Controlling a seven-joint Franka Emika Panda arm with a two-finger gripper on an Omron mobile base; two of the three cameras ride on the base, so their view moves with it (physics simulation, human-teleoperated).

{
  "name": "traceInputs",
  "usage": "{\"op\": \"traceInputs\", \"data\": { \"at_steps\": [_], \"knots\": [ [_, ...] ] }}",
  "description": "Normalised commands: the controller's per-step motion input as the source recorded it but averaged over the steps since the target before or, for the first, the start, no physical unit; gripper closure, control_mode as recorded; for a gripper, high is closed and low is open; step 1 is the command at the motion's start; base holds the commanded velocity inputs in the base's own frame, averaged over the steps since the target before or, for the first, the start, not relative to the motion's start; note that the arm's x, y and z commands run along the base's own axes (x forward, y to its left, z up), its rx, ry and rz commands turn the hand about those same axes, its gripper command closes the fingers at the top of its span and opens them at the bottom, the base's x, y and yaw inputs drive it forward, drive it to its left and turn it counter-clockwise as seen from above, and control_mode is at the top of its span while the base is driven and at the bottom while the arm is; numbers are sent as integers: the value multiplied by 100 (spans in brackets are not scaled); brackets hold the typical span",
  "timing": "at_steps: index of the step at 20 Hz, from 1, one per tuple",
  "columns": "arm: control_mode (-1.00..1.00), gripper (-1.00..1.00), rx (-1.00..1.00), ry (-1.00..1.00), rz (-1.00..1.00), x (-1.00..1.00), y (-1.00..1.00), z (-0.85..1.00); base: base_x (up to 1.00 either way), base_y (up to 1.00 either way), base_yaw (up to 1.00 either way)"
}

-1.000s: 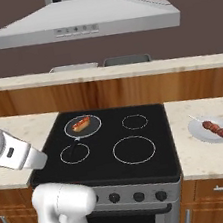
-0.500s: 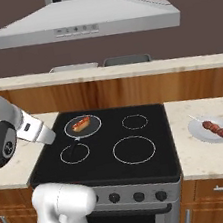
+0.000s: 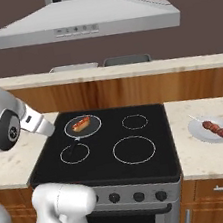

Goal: Place the cold items (lime and sweet potato) from the fridge in one tupperware on the dining counter. Place the warm items (hot dog and kebab skewer) in the stove area in another tupperware.

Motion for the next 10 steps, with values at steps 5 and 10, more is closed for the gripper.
{"op": "traceInputs", "data": {
  "at_steps": [5,10],
  "knots": [
    [-100,-100,0,2,3,32,0,-40,0,0,0],
    [-100,-100,0,9,7,52,0,-25,0,0,0]
  ]
}}
